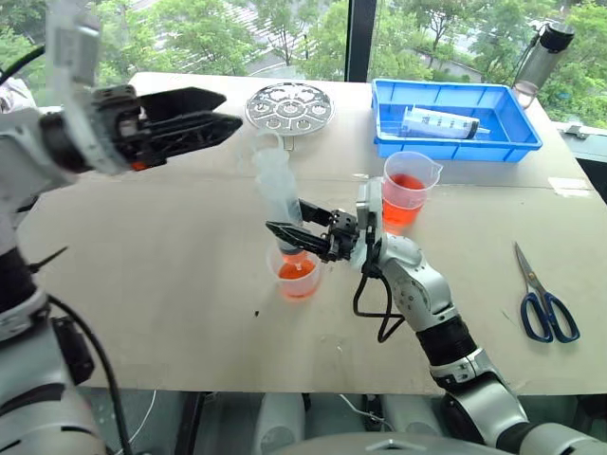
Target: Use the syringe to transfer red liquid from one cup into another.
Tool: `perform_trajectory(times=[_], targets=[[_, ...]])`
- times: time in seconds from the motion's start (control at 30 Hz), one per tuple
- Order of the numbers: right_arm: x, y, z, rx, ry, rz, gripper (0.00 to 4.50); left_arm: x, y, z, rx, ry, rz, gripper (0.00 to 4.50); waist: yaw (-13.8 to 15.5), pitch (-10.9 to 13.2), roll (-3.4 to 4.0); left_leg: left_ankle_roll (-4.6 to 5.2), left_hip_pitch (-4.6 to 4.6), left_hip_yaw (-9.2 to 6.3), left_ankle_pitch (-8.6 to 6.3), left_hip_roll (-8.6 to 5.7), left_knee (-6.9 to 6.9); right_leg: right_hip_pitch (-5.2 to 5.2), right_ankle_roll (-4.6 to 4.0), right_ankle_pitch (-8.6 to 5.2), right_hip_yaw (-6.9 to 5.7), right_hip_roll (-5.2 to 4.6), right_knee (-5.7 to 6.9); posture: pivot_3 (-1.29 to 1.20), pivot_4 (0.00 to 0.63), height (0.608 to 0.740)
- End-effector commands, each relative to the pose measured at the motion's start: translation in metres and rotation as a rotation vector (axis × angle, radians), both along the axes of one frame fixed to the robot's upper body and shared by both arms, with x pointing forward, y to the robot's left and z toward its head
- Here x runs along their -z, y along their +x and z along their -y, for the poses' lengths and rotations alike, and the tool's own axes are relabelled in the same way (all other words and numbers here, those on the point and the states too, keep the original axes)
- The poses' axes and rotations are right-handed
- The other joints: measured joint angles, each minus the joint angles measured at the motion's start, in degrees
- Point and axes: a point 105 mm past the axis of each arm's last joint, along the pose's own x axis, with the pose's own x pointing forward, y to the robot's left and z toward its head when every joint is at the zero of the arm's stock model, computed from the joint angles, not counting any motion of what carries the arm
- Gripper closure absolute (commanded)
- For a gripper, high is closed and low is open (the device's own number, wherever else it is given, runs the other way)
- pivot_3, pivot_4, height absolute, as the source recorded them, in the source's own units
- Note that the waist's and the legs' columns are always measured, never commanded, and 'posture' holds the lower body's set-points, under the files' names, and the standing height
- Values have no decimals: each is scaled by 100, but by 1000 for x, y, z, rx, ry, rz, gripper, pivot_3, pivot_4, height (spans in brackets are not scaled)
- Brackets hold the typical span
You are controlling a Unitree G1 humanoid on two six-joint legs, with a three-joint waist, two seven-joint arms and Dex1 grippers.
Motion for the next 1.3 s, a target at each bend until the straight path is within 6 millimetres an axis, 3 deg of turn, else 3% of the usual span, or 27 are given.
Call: perform_trajectory(times=[0.03,0.57,0.8,0.9,1.03,1.3], targets=[[-16,-4,-2,-13,41,69,3028,-8,-7,-1,19,13,34,735,29,-2,-3,0,0,0,0,0,0,0,0,0,0,-1,1,0,150,725],[-22,2,-5,67,46,106,3033,-1,-5,31,-45,139,51,735,6,-4,-18,-1,0,1,0,0,1,0,-1,0,3,2,2,0,150,725],[-22,2,-5,73,43,115,3033,0,9,31,-163,172,107,735,13,-4,-18,-1,3,1,1,0,1,1,-1,0,4,2,6,0,150,725],[-22,3,-5,75,44,115,3033,-1,11,31,-178,174,122,1964,9,-4,-18,-1,2,3,1,0,1,1,-1,1,4,2,4,0,150,725],[-21,5,-5,84,42,105,3034,-4,3,35,-139,178,117,3946,8,-4,-18,-2,1,3,0,0,0,0,-1,0,5,2,2,0,150,725],[-21,5,-5,89,43,108,3034,-8,6,41,-192,214,162,3991,18,-4,-19,-1,2,2,1,0,0,0,-1,1,5,2,5,0,150,725]])
